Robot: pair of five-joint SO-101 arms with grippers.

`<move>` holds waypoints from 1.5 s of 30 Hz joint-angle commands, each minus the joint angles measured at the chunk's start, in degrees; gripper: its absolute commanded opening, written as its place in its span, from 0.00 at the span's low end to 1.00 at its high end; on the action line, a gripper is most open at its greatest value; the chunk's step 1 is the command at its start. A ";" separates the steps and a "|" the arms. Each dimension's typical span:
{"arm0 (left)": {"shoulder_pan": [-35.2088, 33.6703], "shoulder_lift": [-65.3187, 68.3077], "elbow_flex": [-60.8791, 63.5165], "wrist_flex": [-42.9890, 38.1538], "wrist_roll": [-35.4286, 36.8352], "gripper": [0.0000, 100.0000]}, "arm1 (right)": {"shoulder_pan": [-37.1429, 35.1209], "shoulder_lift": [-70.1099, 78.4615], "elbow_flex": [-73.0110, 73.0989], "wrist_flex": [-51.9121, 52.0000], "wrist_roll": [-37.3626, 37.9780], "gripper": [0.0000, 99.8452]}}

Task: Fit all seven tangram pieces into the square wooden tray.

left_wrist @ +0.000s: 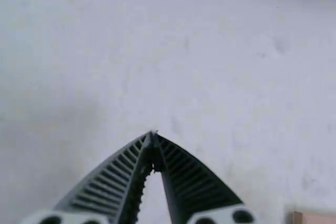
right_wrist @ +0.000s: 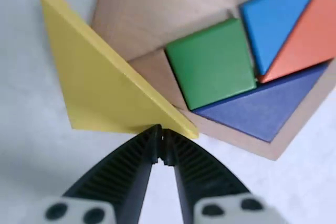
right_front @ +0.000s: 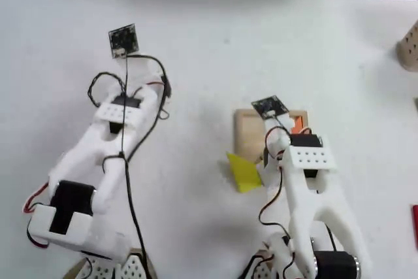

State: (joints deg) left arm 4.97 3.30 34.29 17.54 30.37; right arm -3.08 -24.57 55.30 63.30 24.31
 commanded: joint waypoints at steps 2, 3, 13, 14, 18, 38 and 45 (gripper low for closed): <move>0.40 -0.40 -3.08 1.41 0.97 0.02 | -0.04 -1.54 -1.49 -0.13 -2.02 0.02; 0.66 -0.40 -3.08 1.41 0.97 0.02 | -0.04 -1.54 -2.20 1.01 -2.99 0.02; 1.19 -0.40 -2.99 1.49 0.97 0.02 | -7.87 -12.44 1.41 3.47 -2.20 0.02; 1.19 -0.40 -2.99 1.49 0.97 0.02 | -9.10 -14.02 2.20 3.38 -1.32 0.02; 1.27 -0.40 -2.99 1.49 0.97 0.02 | -13.41 -16.84 4.92 1.80 -0.09 0.02; 1.89 -0.48 -2.11 1.49 0.97 0.02 | -12.00 -4.00 2.20 -8.57 -6.51 0.02; 1.89 -0.48 -2.11 1.49 0.97 0.02 | -8.04 -3.91 1.85 -11.56 -6.07 0.02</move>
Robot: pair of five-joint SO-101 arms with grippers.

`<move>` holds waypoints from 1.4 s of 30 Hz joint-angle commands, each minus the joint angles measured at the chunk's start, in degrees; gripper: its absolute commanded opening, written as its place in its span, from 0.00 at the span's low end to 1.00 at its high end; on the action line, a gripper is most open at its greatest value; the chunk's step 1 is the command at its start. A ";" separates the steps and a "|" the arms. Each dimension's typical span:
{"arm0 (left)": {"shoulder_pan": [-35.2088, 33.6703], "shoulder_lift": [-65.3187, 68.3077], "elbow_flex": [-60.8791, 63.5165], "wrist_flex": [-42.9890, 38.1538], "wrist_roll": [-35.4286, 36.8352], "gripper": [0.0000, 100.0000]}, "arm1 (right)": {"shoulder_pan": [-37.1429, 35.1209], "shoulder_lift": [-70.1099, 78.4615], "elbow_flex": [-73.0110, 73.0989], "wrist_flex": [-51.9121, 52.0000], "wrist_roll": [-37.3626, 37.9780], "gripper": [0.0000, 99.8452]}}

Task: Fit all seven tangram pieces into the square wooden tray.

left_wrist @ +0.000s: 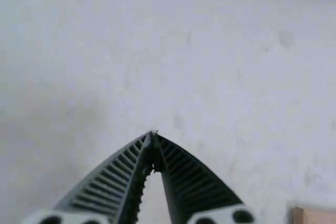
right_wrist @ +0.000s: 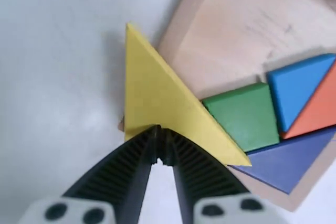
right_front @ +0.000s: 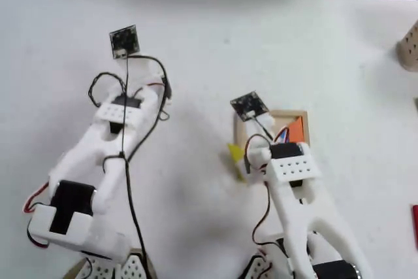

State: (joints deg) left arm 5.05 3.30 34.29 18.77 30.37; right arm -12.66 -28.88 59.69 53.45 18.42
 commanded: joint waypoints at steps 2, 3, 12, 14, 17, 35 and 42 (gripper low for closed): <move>1.80 -0.48 -2.11 0.26 0.97 0.02 | 1.98 0.40 -2.29 -2.68 -0.18 0.02; 1.80 -0.48 -2.11 0.35 0.97 0.02 | 2.33 0.66 -2.29 -2.95 -0.18 0.02; 1.80 -0.48 -2.11 1.41 0.97 0.02 | 8.92 16.66 -13.80 -3.30 -0.35 0.02; 1.80 -0.48 -2.11 1.32 0.97 0.02 | 9.63 19.56 -17.85 -2.42 -0.62 0.02; 1.80 -0.48 -2.11 1.32 0.97 0.02 | 9.71 22.55 -22.33 -2.59 -0.79 0.02; 1.80 -0.48 -2.11 1.23 0.97 0.02 | 14.02 37.41 -37.63 1.36 -0.79 0.02; 1.80 -0.48 -2.29 1.05 0.88 0.02 | 15.43 34.77 -37.27 3.12 -2.64 0.02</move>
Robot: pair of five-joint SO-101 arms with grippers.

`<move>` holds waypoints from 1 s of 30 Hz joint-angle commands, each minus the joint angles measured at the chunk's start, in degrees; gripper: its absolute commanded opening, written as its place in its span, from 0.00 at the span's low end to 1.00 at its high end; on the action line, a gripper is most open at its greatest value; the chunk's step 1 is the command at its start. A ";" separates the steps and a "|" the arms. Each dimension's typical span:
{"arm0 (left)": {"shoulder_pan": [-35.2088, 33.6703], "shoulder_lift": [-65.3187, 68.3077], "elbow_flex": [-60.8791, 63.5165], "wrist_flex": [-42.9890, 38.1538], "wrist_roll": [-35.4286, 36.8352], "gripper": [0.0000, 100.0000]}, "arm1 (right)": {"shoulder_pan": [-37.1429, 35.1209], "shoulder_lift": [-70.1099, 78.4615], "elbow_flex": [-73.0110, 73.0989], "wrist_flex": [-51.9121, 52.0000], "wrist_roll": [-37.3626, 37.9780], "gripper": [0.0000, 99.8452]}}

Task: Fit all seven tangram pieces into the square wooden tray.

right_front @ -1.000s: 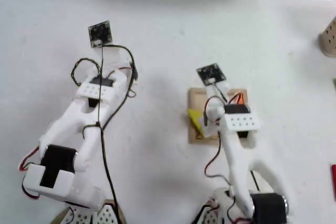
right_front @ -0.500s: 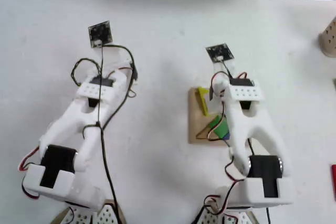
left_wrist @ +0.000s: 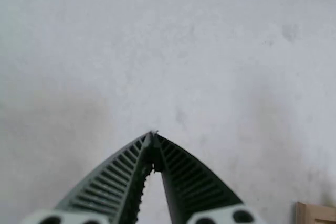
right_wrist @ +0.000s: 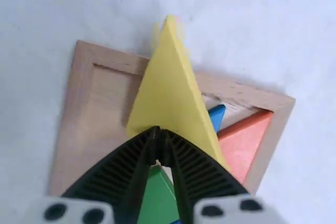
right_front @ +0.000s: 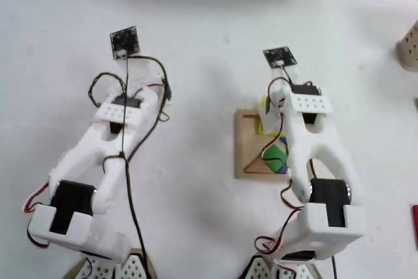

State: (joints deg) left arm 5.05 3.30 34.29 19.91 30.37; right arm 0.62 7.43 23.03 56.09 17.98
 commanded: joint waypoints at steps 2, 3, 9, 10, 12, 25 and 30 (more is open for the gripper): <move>1.80 -0.48 -2.37 -0.09 0.88 0.02 | 2.15 -2.86 -0.53 1.10 -3.52 0.02; 1.80 -0.48 -2.37 -0.09 0.88 0.02 | 2.07 -3.65 -0.53 2.15 -3.78 0.02; 1.80 -0.22 -2.46 -0.09 0.88 0.02 | 3.56 -7.52 0.53 8.22 -5.01 0.02; 1.80 -0.13 -2.46 -0.09 0.88 0.02 | 4.44 -8.04 1.23 7.69 -5.01 0.02; 1.80 -0.13 -2.46 -0.09 0.88 0.02 | 6.64 -8.48 2.37 6.11 -5.01 0.02; 1.80 -0.40 -2.55 -0.09 0.88 0.02 | 10.24 -7.08 3.78 4.70 -5.27 0.02; 1.80 -0.40 -2.46 -0.09 0.88 0.02 | 10.24 -6.02 3.52 0.22 -5.54 0.02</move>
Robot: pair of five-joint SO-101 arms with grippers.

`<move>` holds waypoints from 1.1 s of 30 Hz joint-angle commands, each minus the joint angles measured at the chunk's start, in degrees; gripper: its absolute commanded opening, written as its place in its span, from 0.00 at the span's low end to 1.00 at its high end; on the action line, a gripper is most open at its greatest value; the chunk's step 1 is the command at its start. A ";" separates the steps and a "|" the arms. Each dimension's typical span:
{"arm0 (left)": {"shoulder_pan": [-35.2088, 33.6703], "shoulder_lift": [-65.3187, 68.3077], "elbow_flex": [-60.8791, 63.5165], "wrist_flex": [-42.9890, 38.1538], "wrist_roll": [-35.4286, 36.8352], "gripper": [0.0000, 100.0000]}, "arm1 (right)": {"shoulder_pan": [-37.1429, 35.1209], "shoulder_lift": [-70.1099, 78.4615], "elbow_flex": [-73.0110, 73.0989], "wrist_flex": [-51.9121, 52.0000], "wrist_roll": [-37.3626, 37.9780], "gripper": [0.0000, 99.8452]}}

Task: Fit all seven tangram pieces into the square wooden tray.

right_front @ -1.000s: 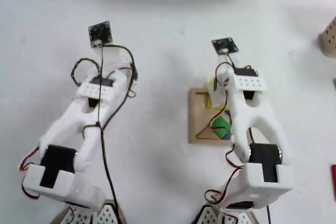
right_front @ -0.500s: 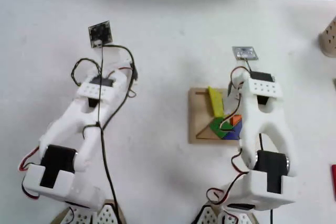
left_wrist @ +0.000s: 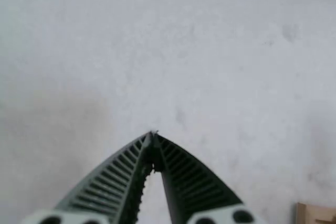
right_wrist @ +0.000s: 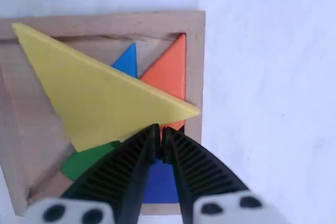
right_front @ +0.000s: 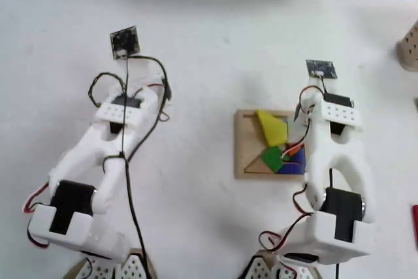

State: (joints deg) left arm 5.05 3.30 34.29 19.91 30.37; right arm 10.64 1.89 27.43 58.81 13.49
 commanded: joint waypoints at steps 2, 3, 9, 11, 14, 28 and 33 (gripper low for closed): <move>1.80 -0.40 -2.46 -0.09 0.88 0.02 | 0.22 1.80 -2.55 -3.12 -1.05 0.02; 1.80 -0.40 -2.46 -0.09 0.88 0.02 | 0.22 3.21 -3.96 -2.95 -1.05 0.02; 1.80 -0.22 -2.46 -0.09 0.88 0.02 | 0.22 11.12 -14.51 -0.57 -3.25 0.02; 1.80 -0.13 -2.46 -0.09 0.88 0.02 | -0.13 12.18 -16.70 0.84 -3.96 0.02; 1.80 -0.13 -2.46 -0.09 0.88 0.02 | -1.54 12.62 -17.14 1.80 -3.87 0.02; 2.77 -0.13 -2.55 -0.18 0.88 0.02 | -2.95 12.62 -16.35 10.33 -3.78 0.02; 2.77 -0.13 -2.64 -0.18 0.88 0.02 | -4.97 12.53 -16.00 10.51 -3.78 0.02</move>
State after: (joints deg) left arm 6.90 3.30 34.29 19.91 30.37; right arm 7.38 15.34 12.92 68.57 10.15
